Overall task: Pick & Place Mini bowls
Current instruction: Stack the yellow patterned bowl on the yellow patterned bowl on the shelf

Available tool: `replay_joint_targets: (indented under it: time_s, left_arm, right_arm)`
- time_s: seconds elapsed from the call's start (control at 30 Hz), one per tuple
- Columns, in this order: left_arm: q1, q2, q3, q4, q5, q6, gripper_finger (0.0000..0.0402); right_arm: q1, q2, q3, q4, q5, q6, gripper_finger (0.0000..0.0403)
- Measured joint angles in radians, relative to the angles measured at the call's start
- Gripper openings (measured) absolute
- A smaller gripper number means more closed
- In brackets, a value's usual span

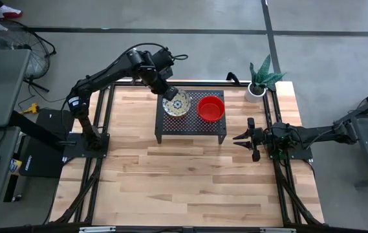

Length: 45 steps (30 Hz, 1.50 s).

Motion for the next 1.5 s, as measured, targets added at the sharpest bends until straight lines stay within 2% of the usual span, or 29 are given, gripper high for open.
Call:
replay_joint_targets:
  time_s: [0.53,0.93,1.07,1.3,1.5]
  left_arm:
    - [0.000,0.000,0.000,0.012,-0.007,0.057,0.0039]
    - [0.000,-0.002,0.000,0.059,-0.009,0.099,0.0124]
    - [0.000,-0.026,0.000,0.056,-0.039,0.099,0.0142]
    - [0.000,-0.097,0.001,0.070,-0.138,0.164,0.0140]
    - [-0.075,-0.112,-0.004,0.103,-0.246,0.351,0.0095]
  right_arm:
    - [0.000,0.000,0.000,0.000,0.000,0.000,0.0073]
    - [0.000,0.000,0.000,0.000,0.000,0.000,0.0073]
    - [0.000,0.000,0.000,0.000,0.000,0.000,0.0073]
    - [0.000,0.000,0.000,0.000,0.000,0.000,0.0073]
    - [0.000,0.000,0.000,0.000,0.000,0.000,0.0073]
